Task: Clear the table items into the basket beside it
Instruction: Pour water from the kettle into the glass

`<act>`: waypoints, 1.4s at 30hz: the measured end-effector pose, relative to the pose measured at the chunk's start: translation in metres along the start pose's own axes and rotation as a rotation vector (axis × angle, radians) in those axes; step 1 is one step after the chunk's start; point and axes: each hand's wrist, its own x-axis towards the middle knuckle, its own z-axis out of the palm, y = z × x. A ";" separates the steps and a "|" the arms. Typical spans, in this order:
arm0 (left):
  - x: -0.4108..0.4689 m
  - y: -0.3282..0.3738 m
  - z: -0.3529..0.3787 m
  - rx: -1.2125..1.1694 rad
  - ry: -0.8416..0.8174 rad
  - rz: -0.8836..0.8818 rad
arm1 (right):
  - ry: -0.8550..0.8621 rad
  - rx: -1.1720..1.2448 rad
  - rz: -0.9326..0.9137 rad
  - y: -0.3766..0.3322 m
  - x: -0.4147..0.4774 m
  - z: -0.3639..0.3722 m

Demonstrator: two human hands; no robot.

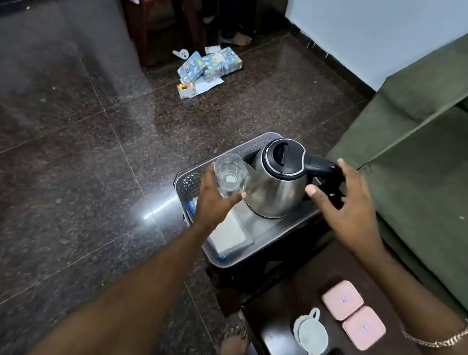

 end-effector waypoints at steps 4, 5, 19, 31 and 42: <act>0.017 -0.008 0.006 -0.085 0.011 -0.004 | 0.066 0.228 0.134 0.009 0.028 0.005; 0.022 -0.011 0.009 -0.093 0.025 -0.004 | 0.062 0.294 0.140 0.014 0.036 0.008; 0.034 -0.016 0.016 -0.142 0.022 0.005 | 0.080 0.541 0.339 0.048 0.087 0.044; -0.015 0.027 -0.016 -0.195 0.030 0.068 | 0.148 0.623 0.337 0.043 0.066 0.021; -0.102 0.078 -0.008 -0.077 -0.134 0.189 | 0.266 0.792 0.295 0.014 0.028 -0.096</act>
